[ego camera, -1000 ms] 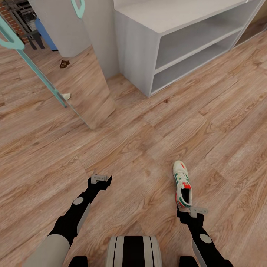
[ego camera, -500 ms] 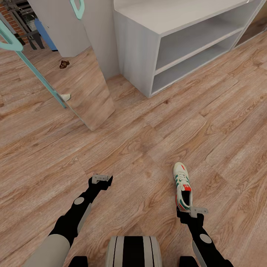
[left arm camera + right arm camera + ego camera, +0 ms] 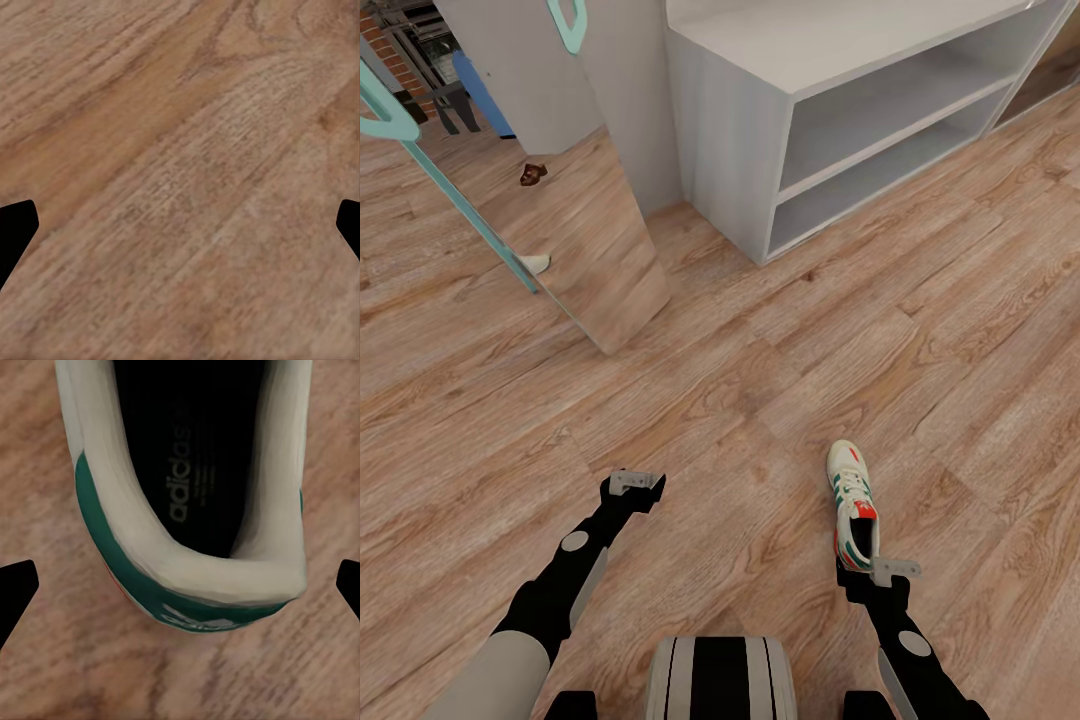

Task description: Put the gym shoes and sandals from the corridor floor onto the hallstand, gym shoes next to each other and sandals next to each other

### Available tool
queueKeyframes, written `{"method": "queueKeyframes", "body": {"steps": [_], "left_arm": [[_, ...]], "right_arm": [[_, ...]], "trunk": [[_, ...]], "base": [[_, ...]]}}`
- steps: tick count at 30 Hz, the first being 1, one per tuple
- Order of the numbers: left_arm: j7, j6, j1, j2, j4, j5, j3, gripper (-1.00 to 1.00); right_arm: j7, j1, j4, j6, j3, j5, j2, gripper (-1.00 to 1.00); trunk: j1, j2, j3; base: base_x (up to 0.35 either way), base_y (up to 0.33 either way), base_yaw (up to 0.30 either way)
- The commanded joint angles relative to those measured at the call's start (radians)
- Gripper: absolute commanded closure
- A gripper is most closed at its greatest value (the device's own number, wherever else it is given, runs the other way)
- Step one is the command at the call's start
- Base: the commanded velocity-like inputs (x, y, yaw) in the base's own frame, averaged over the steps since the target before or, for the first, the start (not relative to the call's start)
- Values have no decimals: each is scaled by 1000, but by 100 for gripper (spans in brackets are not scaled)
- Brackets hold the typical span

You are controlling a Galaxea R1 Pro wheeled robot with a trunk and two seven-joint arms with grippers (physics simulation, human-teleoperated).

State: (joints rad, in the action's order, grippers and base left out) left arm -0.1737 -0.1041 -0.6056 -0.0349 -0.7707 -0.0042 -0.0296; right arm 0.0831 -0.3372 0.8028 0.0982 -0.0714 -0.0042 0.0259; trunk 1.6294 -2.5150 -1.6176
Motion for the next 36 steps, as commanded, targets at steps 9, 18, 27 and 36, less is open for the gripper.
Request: {"method": "queueKeyframes", "body": {"steps": [9, 18, 27, 36], "left_arm": [[-3, -2, -1, 0, 1, 0, 1, -100], [-3, 0, 0, 0, 1, 0, 0, -100], [-3, 0, 1, 1, 1, 0, 1, -100], [-3, -1, 1, 0, 1, 1, 1, -100]], "right_arm": [[3, 0, -1, 3, 2, 0, 0, -100], [3, 0, -1, 2, 4, 0, 0, -100], [3, 0, -1, 2, 4, 0, 0, -100], [3, 0, 0, 2, 4, 0, 0, -100]], "trunk": [[0, 0, 0], [0, 0, 0], [0, 0, 0], [0, 0, 0]], "base": [[1, 0, 0], [0, 0, 0], [3, 0, 0], [62, 0, 0]]}}
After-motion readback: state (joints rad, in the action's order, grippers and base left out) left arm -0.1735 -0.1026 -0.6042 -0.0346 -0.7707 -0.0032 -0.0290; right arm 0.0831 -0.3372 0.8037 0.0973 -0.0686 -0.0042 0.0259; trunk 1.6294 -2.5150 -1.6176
